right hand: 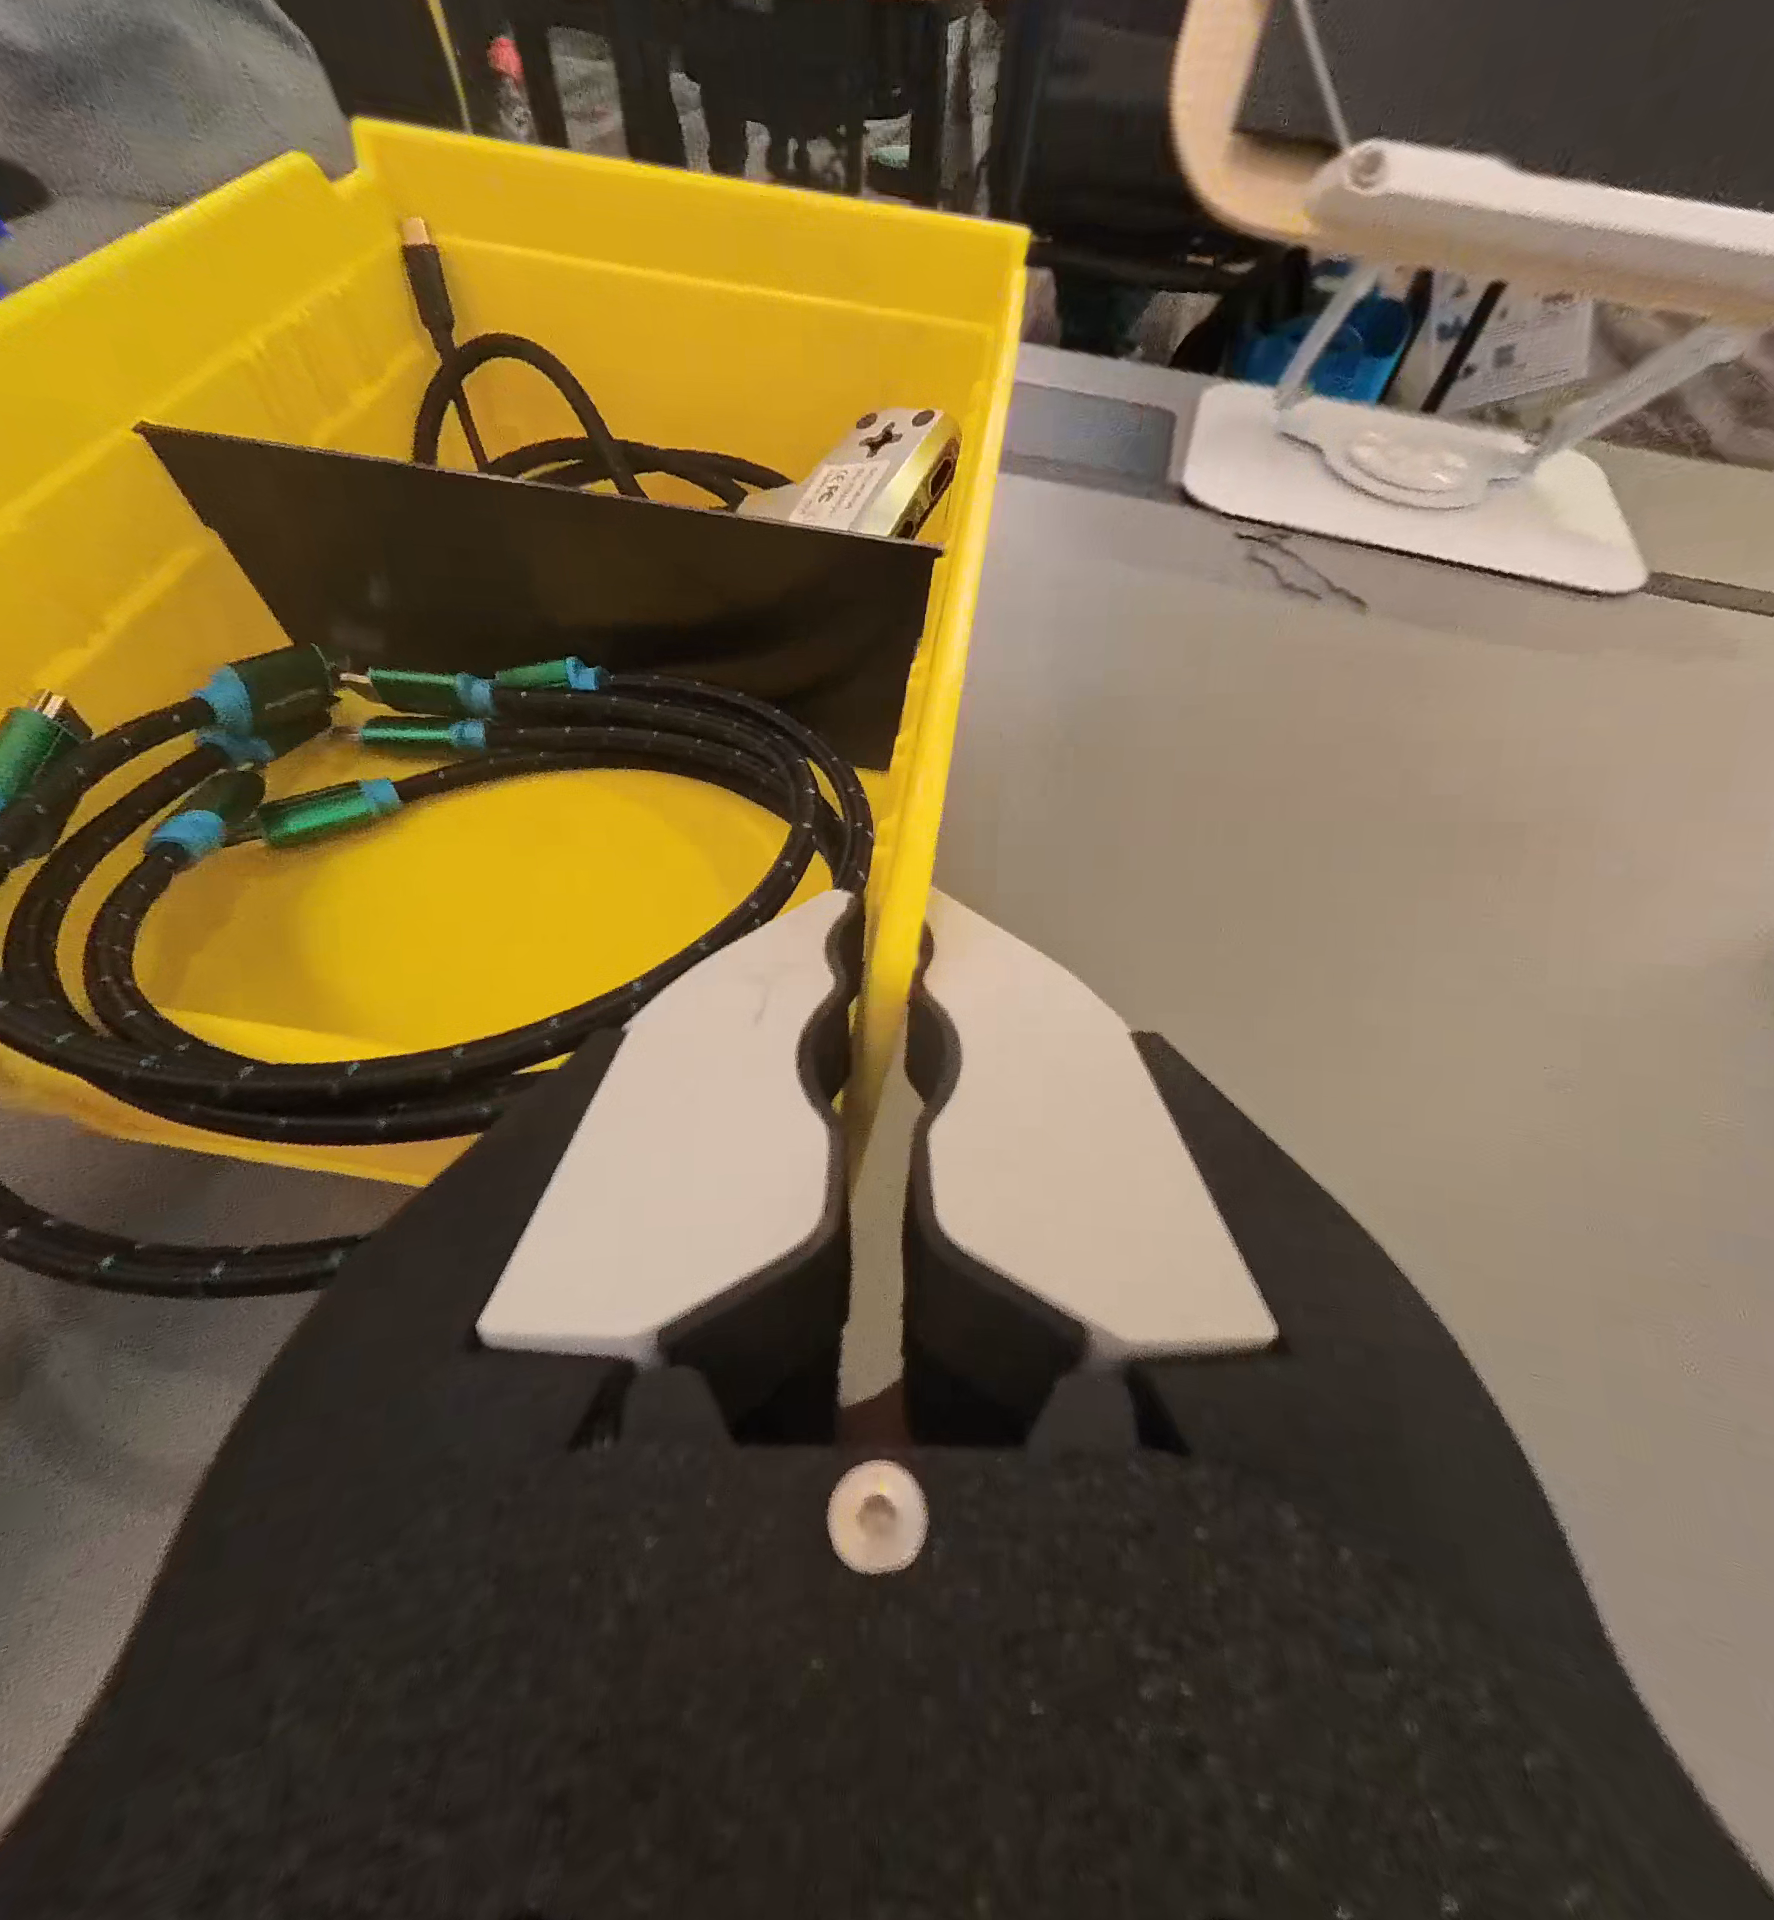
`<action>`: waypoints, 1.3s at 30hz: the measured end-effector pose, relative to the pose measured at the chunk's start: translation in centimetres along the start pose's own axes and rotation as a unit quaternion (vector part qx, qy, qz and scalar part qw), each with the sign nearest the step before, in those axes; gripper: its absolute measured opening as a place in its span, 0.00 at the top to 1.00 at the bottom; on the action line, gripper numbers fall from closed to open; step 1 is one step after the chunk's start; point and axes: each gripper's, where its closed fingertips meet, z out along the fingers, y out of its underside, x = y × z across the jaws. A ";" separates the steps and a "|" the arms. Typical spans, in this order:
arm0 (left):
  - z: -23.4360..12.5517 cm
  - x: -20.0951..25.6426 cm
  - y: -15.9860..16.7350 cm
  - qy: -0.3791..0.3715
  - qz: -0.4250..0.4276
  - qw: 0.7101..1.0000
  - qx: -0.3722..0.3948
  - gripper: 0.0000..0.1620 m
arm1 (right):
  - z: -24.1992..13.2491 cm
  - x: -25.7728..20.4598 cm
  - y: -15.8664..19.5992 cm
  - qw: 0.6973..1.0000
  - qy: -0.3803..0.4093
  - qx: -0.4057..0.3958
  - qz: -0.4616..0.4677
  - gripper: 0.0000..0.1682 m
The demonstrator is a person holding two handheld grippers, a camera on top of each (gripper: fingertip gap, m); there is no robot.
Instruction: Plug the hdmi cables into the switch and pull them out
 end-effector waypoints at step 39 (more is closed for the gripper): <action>-7.2 9.1 0.7 0.068 -0.146 0.983 0.092 0.82 | -13.0 31.9 8.8 0.985 -0.131 0.020 0.109 0.82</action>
